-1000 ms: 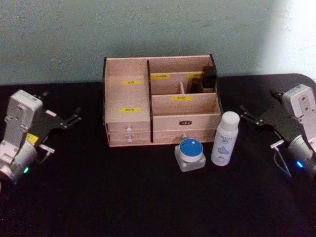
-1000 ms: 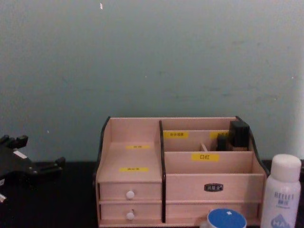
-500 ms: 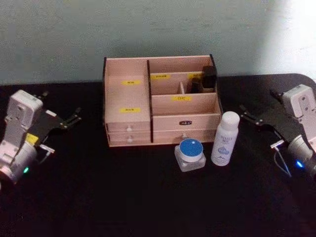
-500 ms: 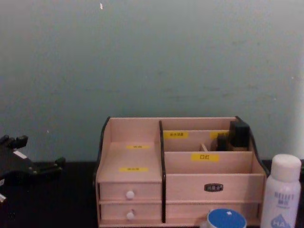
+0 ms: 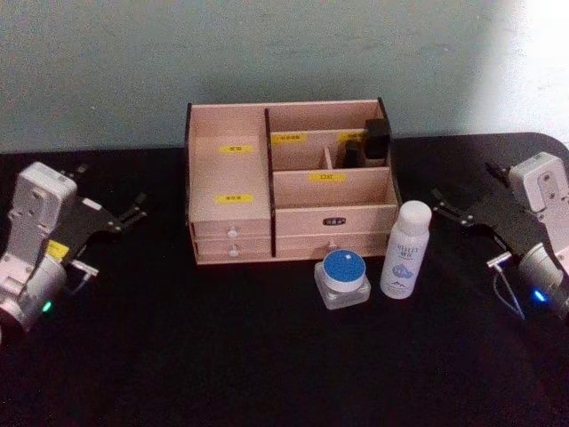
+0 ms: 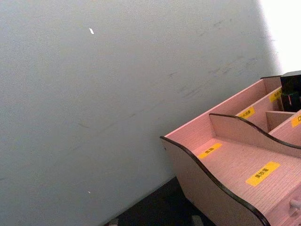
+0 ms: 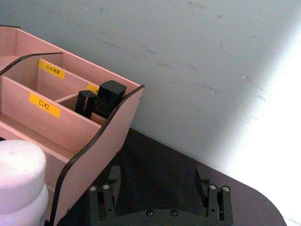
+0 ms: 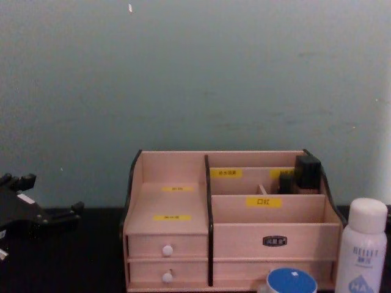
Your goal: Pick up the facial cleanser and watermelon frost from the table and place them into the tiered storage box.
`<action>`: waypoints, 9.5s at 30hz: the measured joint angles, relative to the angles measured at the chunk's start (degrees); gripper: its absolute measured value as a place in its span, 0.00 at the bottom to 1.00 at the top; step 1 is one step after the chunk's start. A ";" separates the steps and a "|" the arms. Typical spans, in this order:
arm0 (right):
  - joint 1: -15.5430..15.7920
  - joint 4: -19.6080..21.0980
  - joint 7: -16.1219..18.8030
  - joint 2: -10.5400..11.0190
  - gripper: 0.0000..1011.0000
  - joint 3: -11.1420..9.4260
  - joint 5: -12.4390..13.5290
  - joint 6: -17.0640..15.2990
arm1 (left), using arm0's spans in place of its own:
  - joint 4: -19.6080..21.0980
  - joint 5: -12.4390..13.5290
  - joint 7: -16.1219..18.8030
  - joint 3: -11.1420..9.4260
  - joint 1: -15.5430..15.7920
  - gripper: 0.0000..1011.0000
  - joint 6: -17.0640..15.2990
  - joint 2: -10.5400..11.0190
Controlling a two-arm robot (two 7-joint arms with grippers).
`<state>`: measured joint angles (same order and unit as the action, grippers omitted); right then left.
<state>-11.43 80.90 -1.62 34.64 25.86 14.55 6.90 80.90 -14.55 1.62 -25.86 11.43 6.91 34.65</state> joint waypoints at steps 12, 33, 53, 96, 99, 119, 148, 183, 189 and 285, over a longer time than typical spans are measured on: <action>0.00 0.00 0.00 0.00 0.99 0.00 0.00 0.00 | 0.00 0.00 0.00 0.00 0.00 0.99 0.00 0.00; 10.27 10.19 3.66 5.42 0.99 -4.72 1.75 -5.90 | 0.00 0.00 0.00 0.00 0.00 0.99 0.00 0.00; 17.99 18.48 15.05 5.55 0.99 -9.04 13.33 -8.27 | 0.00 0.00 0.00 0.00 0.00 0.99 0.00 0.00; 10.30 10.11 18.95 -3.97 0.99 -8.33 9.27 -10.31 | 0.00 0.00 0.00 0.00 0.00 0.99 0.00 0.00; 10.33 10.15 18.94 -3.93 0.99 -8.32 9.31 -10.29 | 0.00 0.00 0.00 0.00 0.00 0.99 0.00 0.00; 10.44 10.30 18.84 -3.81 0.59 -8.30 9.47 -10.21 | 0.00 0.00 0.00 0.00 0.00 0.99 0.00 0.00; 11.24 20.61 24.04 -1.59 0.59 -13.65 12.93 -12.73 | 0.00 0.00 0.00 0.00 0.00 0.99 0.00 0.00; -18.65 -8.96 27.30 -15.66 0.59 -2.92 7.84 -11.62 | 0.00 0.00 0.00 0.00 0.00 0.99 0.00 0.00; -20.62 -11.71 27.92 -17.20 0.59 -2.06 7.42 -11.29 | 0.00 0.00 0.00 0.00 0.00 0.99 0.00 0.00; -23.55 -23.95 29.00 -22.02 0.99 0.06 3.53 -9.59 | 0.00 0.00 0.00 0.00 0.00 0.99 0.00 0.00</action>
<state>-34.98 56.94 27.38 12.62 25.92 18.08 -2.68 80.90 -14.55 1.62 -25.86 11.43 6.91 34.65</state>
